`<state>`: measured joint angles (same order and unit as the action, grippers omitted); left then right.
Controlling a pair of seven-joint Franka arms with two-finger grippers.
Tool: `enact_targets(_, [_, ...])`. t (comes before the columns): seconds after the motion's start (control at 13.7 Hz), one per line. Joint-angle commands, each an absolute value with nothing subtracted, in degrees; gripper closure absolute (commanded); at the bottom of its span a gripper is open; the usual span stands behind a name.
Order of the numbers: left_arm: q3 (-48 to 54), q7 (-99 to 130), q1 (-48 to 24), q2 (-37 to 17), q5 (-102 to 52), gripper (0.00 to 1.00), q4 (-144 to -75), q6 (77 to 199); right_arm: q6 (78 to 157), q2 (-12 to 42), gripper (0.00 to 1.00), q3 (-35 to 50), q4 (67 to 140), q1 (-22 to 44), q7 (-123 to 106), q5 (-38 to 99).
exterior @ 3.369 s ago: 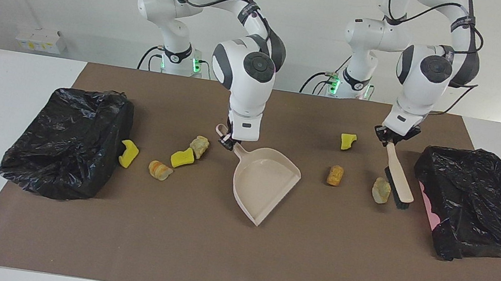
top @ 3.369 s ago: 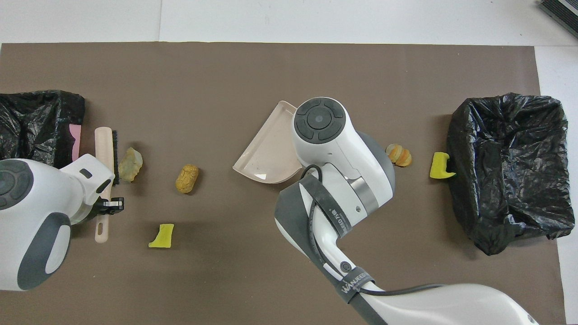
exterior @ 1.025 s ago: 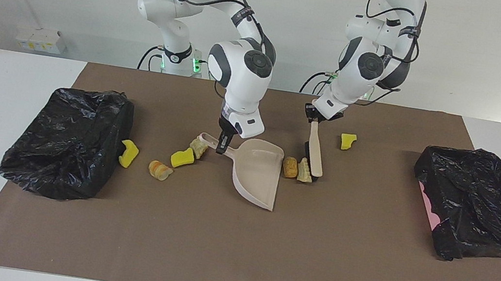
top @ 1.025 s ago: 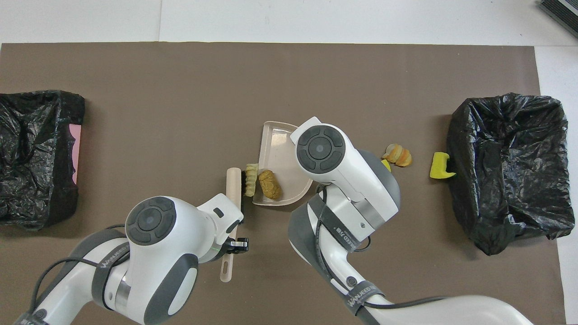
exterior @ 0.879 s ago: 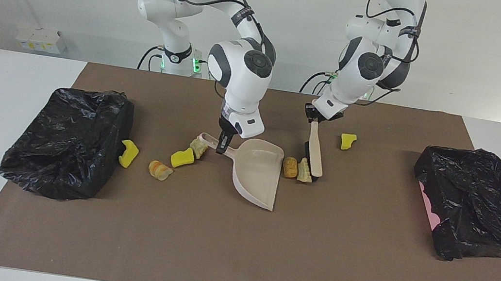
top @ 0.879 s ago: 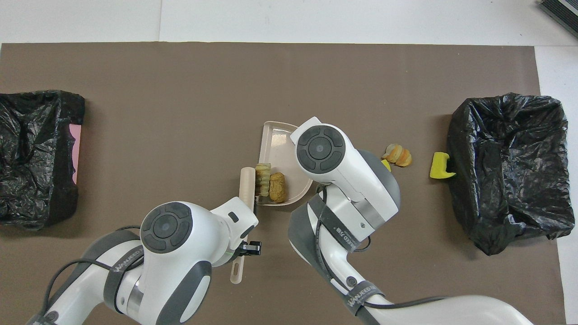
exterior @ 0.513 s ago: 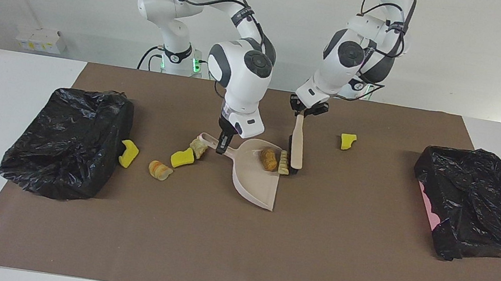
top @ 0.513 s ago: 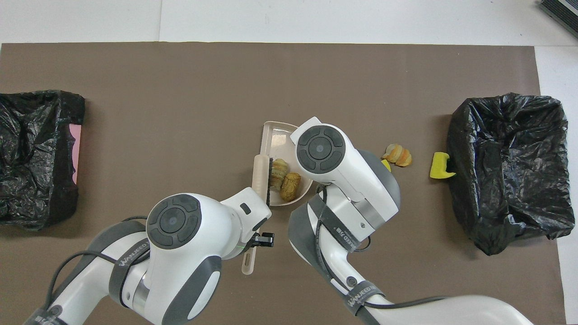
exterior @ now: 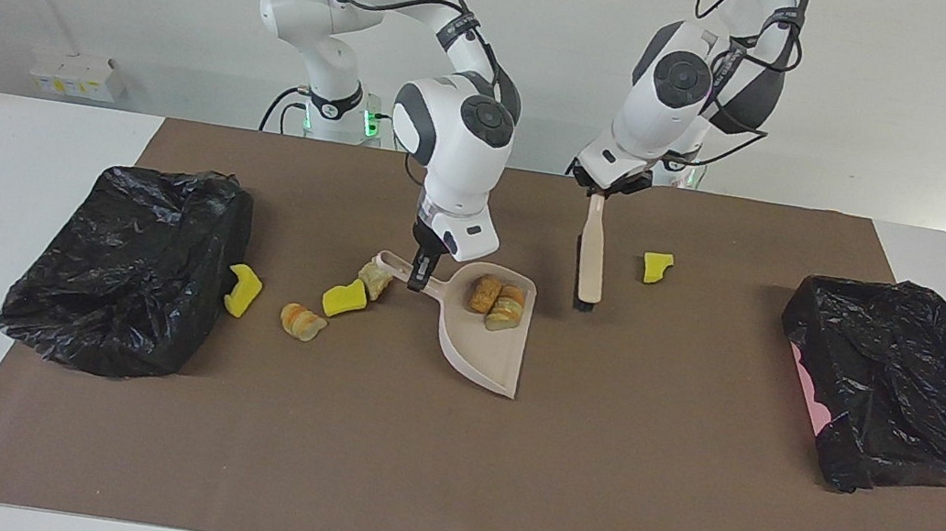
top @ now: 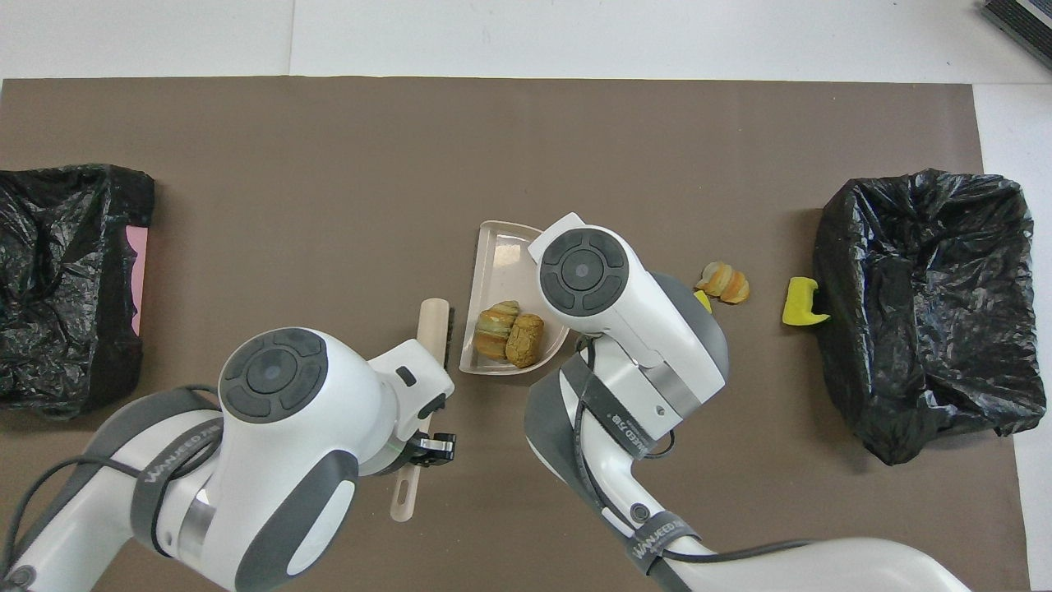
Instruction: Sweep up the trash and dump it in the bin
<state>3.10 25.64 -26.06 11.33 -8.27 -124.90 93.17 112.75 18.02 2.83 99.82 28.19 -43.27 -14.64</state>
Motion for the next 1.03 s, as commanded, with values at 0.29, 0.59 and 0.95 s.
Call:
enact_targets(0.29, [3.60, 36.91, -19.69, 21.78, -2.91, 1.00, -136.56, 86.05, 114.08, 16.96, 1.00, 3.08, 101.87, 28.04, -44.65, -15.73])
enact_targets(0.59, [3.69, 41.82, -17.40, 25.84, -2.37, 1.00, -142.90, 87.36, 115.57, 16.96, 1.00, 3.08, 102.13, 27.95, -49.37, -16.87])
enact_targets(0.95, [4.22, 49.57, -18.72, 25.05, -4.30, 1.00, -146.51, 95.44, 117.25, 16.61, 1.00, 3.08, 103.71, 27.60, -57.04, -19.23])
